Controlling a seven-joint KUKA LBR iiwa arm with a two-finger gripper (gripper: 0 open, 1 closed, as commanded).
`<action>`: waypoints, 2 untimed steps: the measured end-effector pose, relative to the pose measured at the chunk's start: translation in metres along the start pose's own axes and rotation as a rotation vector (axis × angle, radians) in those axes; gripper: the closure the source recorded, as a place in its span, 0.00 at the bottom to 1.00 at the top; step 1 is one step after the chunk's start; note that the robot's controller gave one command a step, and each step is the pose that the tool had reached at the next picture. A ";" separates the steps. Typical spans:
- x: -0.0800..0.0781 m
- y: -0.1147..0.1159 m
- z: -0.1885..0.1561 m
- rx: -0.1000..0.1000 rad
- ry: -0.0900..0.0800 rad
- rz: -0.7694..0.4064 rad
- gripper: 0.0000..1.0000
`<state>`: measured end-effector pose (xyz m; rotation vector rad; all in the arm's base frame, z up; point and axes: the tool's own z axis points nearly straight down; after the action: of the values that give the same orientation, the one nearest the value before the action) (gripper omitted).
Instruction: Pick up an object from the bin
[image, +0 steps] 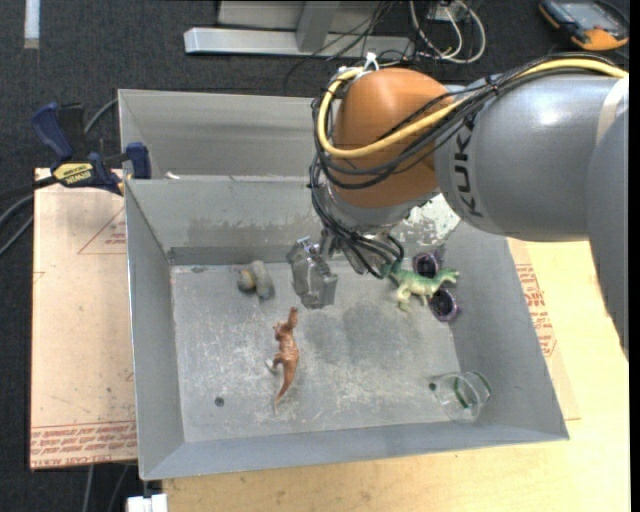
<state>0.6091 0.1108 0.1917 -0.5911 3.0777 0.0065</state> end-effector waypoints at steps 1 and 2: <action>0.000 0.000 0.000 0.000 0.000 0.000 0.00; 0.000 0.000 0.000 0.000 0.000 0.000 0.00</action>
Offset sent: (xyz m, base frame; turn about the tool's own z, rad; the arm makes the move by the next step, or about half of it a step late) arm 0.0000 0.0000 0.0000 0.0000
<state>0.6091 0.1106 0.1916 -0.5908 3.0782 0.0067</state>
